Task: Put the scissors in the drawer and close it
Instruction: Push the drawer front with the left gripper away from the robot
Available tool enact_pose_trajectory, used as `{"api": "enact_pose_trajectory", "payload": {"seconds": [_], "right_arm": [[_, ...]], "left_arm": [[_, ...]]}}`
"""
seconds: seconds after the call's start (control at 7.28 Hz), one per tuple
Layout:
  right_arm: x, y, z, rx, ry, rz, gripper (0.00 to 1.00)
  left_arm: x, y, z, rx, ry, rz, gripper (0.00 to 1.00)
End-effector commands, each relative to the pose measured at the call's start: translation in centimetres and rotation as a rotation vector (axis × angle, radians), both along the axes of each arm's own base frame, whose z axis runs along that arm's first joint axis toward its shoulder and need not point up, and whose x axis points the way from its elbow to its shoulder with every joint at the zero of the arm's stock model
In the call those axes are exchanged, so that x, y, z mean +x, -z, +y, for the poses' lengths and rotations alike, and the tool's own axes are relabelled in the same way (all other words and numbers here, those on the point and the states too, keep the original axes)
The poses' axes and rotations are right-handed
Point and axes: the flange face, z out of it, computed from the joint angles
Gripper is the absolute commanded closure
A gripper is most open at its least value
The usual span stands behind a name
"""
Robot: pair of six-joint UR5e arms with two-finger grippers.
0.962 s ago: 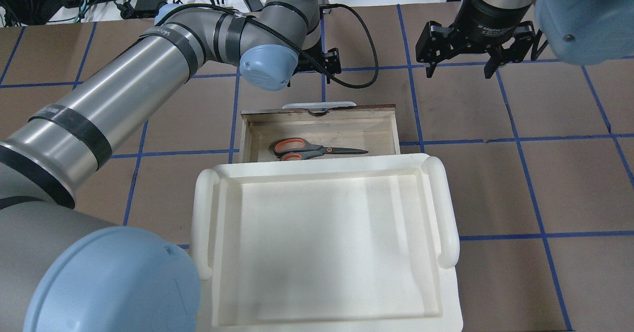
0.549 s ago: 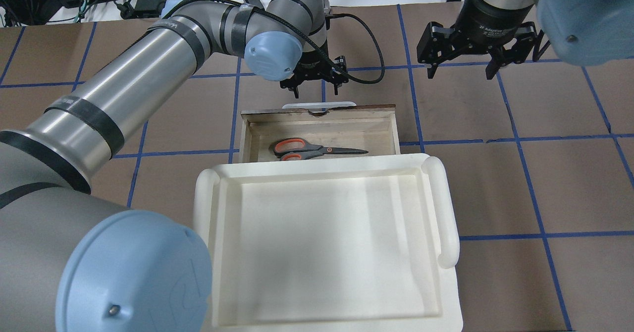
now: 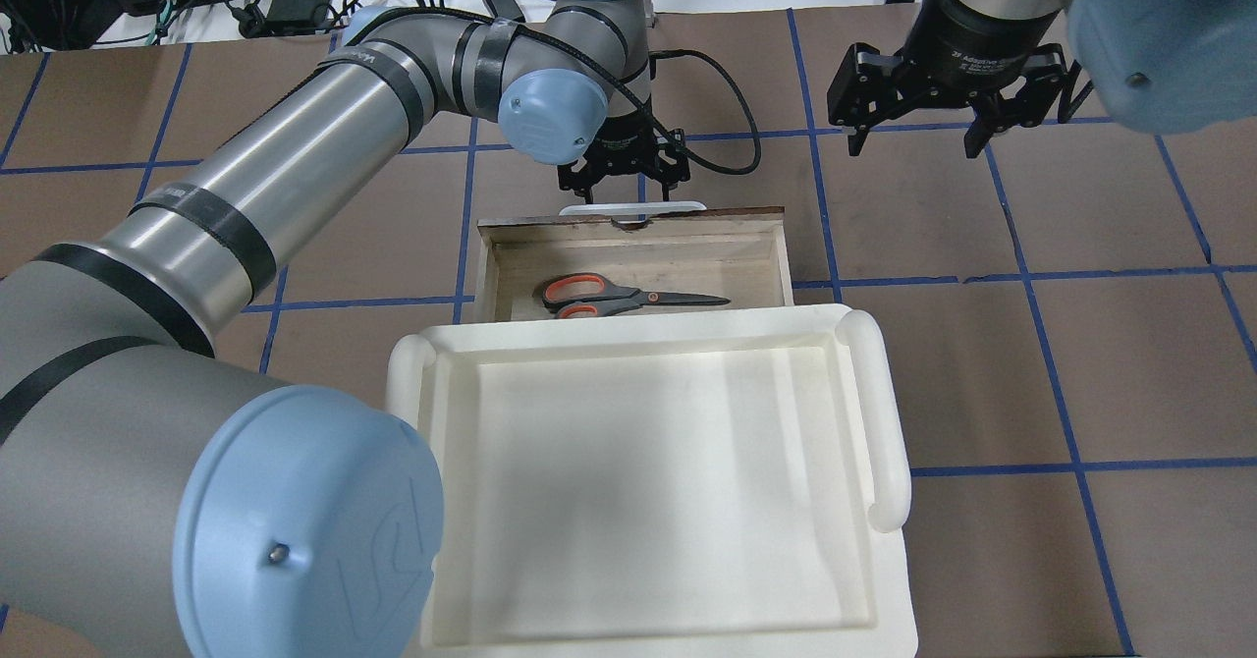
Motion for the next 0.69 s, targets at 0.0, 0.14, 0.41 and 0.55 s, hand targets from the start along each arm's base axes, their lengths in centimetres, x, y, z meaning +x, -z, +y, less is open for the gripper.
{"api": "enact_pose_trajectory", "payload": {"seconds": [0.0,0.14,0.41,0.55], "right_arm": [[0.0,-0.1,0.0,-0.006,0.000,-0.001,0.00],[0.0,-0.1,0.0,-0.005,0.000,0.001,0.00],[0.0,0.0,0.1,-0.001,0.000,0.001,0.00],[0.0,-0.1,0.0,-0.007,0.000,-0.001,0.00]], "left_arm": [[0.3,0.3,1.3,0.089,-0.028,-0.033,0.00],[-0.2,0.1,2.1,0.121,-0.050,-0.041,0.00],[-2.8,-3.8,5.0,0.137,-0.068,-0.010,0.00],[-2.9,-5.7,5.9,0.135,-0.066,-0.003,0.00]]}}
